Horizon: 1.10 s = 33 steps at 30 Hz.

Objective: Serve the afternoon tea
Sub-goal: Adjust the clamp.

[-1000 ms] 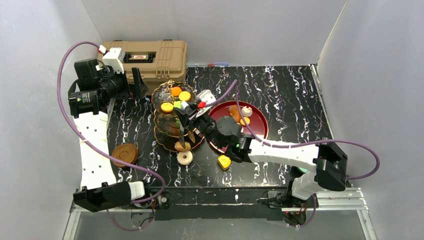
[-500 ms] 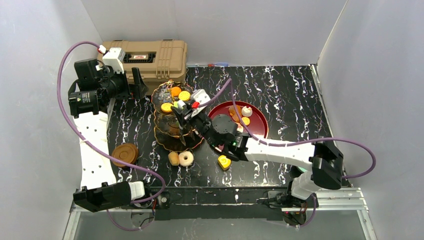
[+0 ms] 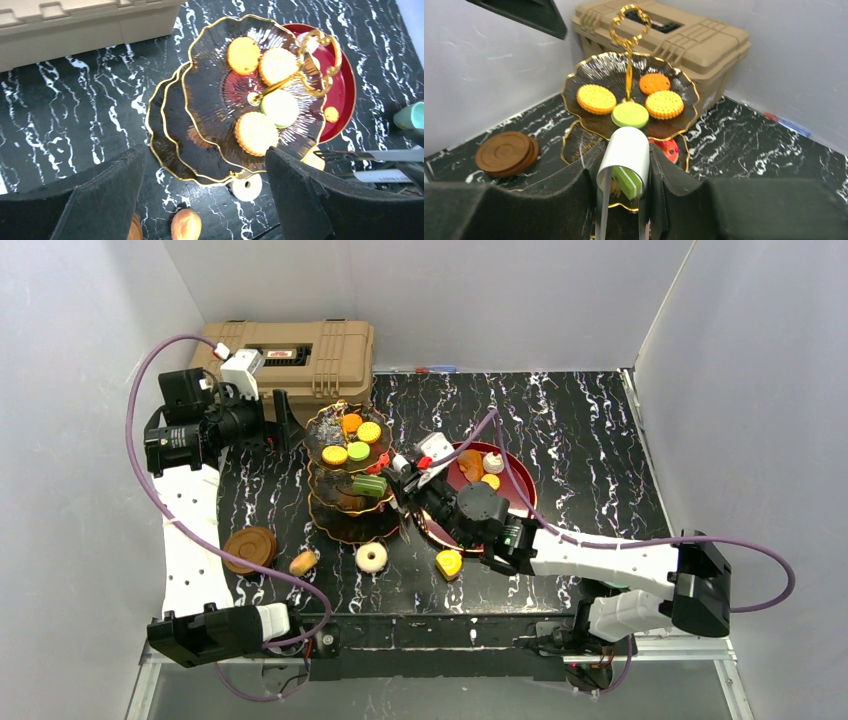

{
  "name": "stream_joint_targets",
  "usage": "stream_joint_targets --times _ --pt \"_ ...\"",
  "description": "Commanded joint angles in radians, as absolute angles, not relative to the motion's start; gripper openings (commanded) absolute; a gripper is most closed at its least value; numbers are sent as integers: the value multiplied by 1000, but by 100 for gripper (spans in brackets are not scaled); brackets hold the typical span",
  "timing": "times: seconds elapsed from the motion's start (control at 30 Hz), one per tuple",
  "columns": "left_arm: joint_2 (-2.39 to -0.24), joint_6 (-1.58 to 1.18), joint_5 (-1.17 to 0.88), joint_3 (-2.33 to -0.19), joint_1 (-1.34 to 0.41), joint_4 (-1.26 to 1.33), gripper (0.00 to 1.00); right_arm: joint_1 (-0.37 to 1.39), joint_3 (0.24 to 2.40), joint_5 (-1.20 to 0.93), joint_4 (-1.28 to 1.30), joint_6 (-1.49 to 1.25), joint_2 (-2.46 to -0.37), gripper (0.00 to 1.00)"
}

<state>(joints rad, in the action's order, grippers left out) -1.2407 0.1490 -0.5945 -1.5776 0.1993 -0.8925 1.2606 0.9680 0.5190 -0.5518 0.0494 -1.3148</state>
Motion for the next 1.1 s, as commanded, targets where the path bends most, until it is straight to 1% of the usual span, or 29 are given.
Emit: stream_joint_targets --times 0.0,0.1,0.27,0.5,0.53,0.57,0.63,0.7,0.8,0.83,0.9,0.93,0.97,1.07 --pt "-1235 178 -721 -1579 202 -946 85 1224 947 621 -511 13 -1285 10" --pt "-1244 194 -737 -1586 201 -977 82 1132 894 607 -486 -64 -1253 7" --pt "-1235 208 -737 -1571 202 -988 81 992 822 584 -424 -120 -1230 6" --pt "-1237 204 -766 -1572 202 -991 81 952 702 565 -562 -76 -1237 9" --pt "-1235 210 -784 -1574 201 -996 81 944 701 553 -570 -81 -1242 10" --pt "-1203 249 -855 -1557 183 -1008 81 939 743 521 -551 -117 -1250 8" --pt "-1170 275 -887 -1530 146 -995 82 939 813 495 -528 -144 -1247 7" --pt "-1145 299 -865 -1517 62 -980 85 939 870 448 -539 -174 -1239 8" --pt "-1125 314 -806 -1533 -127 -966 87 941 957 371 -555 -210 -1240 8" --pt "-1126 307 -763 -1546 -209 -961 87 944 977 357 -564 -224 -1237 9" --pt "-1130 285 -696 -1557 -313 -939 88 951 1009 341 -584 -254 -1228 9" --pt "-1124 269 -672 -1545 -352 -913 88 955 1022 336 -588 -274 -1223 9" --pt "-1110 256 -652 -1520 -386 -876 92 958 1034 329 -593 -295 -1218 9" --pt "-1073 259 -581 -1434 -508 -794 94 968 1059 318 -606 -345 -1200 10"
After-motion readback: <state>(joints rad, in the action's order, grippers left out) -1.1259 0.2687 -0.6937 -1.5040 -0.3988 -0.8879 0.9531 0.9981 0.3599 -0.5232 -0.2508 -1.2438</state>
